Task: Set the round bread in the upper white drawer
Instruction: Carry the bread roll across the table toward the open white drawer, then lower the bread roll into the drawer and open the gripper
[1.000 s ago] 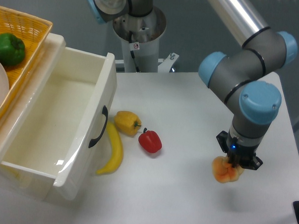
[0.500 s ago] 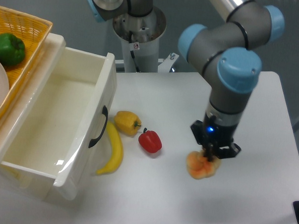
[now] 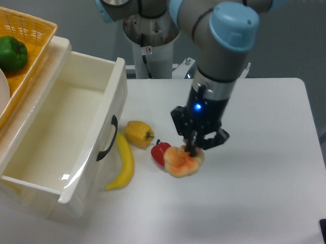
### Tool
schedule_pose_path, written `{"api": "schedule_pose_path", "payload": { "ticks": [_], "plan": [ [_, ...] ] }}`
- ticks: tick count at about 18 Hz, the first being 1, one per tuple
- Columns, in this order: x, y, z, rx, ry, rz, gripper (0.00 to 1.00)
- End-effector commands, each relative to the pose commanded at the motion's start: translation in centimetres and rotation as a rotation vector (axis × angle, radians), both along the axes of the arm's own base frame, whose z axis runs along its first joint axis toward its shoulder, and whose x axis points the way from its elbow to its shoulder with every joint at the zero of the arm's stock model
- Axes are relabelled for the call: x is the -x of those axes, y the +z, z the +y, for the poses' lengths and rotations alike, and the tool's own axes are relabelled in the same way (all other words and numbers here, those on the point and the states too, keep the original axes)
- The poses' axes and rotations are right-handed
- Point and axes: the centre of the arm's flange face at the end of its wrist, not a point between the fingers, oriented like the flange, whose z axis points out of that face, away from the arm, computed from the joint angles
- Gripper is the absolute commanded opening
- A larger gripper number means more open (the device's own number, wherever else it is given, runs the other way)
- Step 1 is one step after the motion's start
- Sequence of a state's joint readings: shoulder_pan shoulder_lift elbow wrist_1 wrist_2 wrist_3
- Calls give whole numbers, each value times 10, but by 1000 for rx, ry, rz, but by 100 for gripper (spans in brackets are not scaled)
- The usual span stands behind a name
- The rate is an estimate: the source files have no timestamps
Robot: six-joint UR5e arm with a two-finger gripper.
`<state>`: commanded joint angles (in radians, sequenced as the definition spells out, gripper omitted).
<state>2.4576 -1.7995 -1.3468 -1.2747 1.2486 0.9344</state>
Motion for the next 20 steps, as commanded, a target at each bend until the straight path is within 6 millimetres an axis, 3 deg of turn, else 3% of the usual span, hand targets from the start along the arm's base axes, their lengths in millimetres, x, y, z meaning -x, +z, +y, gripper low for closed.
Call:
{"api": "schedule_pose_path", "payload": {
  "ticks": [3,7,11,18,20],
  "plan": [
    [-38,1,9,2,10,-33,0],
    [-88,18,19,-35,23,-76,0],
    [-114,23,26,-71,40,-151,0],
    [-171,-1,37,-28,-34,-190,0],
    [-180,-4,37,-21,-47,-194,7]
  ]
}}
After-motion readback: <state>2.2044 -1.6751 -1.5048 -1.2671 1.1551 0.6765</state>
